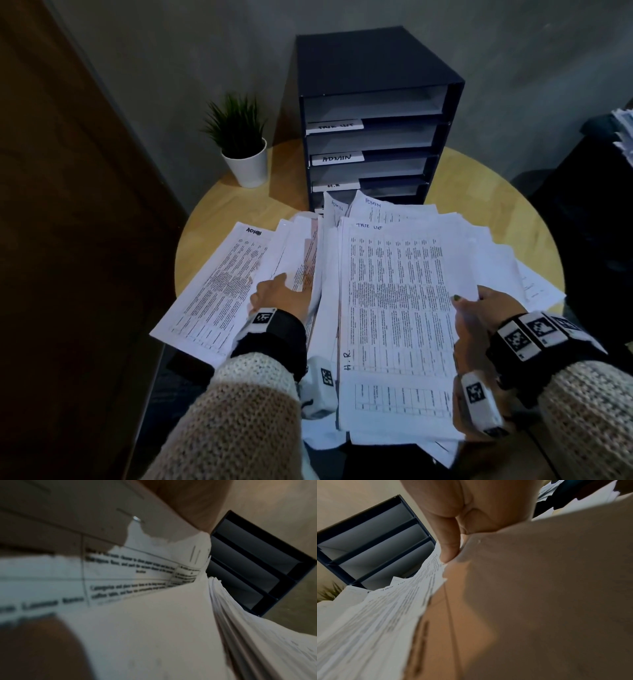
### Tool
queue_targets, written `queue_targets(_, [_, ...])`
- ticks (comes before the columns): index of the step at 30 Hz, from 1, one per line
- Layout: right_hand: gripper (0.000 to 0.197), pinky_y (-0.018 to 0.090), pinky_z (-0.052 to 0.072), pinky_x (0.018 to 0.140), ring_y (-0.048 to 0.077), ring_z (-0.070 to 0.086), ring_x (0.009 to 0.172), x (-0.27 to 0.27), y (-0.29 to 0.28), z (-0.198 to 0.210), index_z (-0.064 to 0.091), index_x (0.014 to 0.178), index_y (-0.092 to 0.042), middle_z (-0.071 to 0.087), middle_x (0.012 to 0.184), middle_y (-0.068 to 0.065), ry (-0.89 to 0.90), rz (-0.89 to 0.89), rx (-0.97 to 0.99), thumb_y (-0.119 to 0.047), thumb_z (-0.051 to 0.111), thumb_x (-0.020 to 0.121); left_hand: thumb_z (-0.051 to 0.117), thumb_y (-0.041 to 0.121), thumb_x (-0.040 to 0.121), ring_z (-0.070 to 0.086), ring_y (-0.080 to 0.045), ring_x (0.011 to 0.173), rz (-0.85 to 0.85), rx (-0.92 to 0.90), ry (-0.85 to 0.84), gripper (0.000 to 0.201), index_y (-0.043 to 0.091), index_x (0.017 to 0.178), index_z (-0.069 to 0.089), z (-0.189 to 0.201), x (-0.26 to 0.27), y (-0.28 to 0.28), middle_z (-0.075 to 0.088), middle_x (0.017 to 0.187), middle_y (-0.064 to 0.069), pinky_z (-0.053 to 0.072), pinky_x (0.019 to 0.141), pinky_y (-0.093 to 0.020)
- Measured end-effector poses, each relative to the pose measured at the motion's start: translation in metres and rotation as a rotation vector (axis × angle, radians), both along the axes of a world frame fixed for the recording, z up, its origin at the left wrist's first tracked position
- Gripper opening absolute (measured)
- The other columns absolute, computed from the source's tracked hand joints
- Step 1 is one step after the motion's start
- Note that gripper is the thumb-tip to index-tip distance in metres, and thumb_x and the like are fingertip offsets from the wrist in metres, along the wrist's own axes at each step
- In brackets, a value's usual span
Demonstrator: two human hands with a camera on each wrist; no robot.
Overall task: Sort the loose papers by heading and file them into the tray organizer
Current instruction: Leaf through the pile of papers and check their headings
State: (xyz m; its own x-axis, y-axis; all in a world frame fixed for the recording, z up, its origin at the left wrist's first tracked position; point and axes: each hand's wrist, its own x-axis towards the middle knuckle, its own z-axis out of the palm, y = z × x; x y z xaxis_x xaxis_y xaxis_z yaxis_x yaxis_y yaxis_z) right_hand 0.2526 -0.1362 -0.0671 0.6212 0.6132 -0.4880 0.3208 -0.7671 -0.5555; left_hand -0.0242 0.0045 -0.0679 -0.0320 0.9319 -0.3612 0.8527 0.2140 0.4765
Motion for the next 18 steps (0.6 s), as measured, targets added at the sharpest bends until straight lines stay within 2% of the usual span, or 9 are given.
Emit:
queue_targets(3, [0.033,0.032,0.042,0.085,0.024,0.055,0.089,-0.001,0.0,0.0,0.06,0.116,-0.007,0.059,0.094,0.01,-0.009,0.01,-0.005,-0.03,0.055,0.092,0.057,0.059,0.08,0.031,-0.032,0.135,0.037,-0.033,-0.003,0.077,0.026,0.144,0.031,-0.001,-0.008,0.009,0.032,0.147,-0.01,0.027,0.112,-0.046])
queue_targets(7, [0.035,0.028,0.037,0.08,0.022,0.051,0.088,-0.001,0.001,0.002,0.058,0.118,-0.007,0.058,0.098,0.01,-0.031,0.037,-0.025,-0.03,0.054,0.093,0.059,0.063,0.077,0.031,-0.035,0.133,0.06,-0.087,-0.026,0.08,0.025,0.142,0.032,0.002,-0.012,0.008,0.031,0.142,-0.014,0.03,0.11,-0.047])
queue_targets(10, [0.035,0.028,0.037,0.08,0.022,0.051,0.088,0.0,0.0,0.001,0.059,0.118,-0.006,0.058,0.096,0.009,-0.027,0.032,-0.014,-0.029,0.055,0.092,0.063,0.06,0.071,0.049,-0.033,0.119,0.087,-0.101,-0.078,0.077,0.022,0.135,0.041,0.002,-0.013,0.009,0.046,0.133,-0.013,0.042,0.102,-0.042])
queue_targets(12, [0.034,0.028,0.037,0.08,0.023,0.053,0.088,0.001,-0.001,0.0,0.059,0.117,-0.007,0.058,0.094,0.009,-0.018,0.023,-0.01,-0.029,0.055,0.092,0.061,0.057,0.073,0.057,-0.032,0.108,0.051,-0.084,-0.076,0.066,0.017,0.124,0.05,0.004,-0.012,0.007,0.057,0.121,-0.013,0.048,0.094,-0.041])
queue_targets(15, [0.037,0.029,0.038,0.081,0.028,0.058,0.097,0.001,0.0,-0.002,0.059,0.118,-0.005,0.064,0.105,0.015,-0.023,0.032,-0.023,-0.031,0.055,0.092,0.058,0.036,0.083,0.062,-0.028,0.084,-0.01,0.057,-0.201,0.018,0.018,0.087,0.059,0.014,-0.004,-0.004,0.065,0.087,-0.008,0.049,0.075,-0.028])
queue_targets(16, [0.037,0.03,0.038,0.081,0.03,0.059,0.1,0.001,0.001,-0.002,0.059,0.118,-0.005,0.064,0.11,0.016,-0.031,0.036,-0.026,-0.031,0.055,0.092,0.056,0.031,0.084,0.061,-0.026,0.076,-0.039,0.087,-0.244,0.016,0.016,0.078,0.058,0.02,0.0,-0.01,0.063,0.078,-0.006,0.046,0.068,-0.025])
queue_targets(18, [0.037,0.03,0.038,0.081,0.028,0.058,0.098,0.0,0.001,-0.002,0.058,0.118,-0.005,0.064,0.113,0.017,-0.037,0.034,-0.027,-0.031,0.055,0.092,0.052,0.026,0.088,0.057,-0.025,0.07,-0.15,0.114,-0.242,0.017,0.017,0.075,0.056,0.031,0.01,-0.024,0.061,0.074,-0.004,0.041,0.061,-0.024])
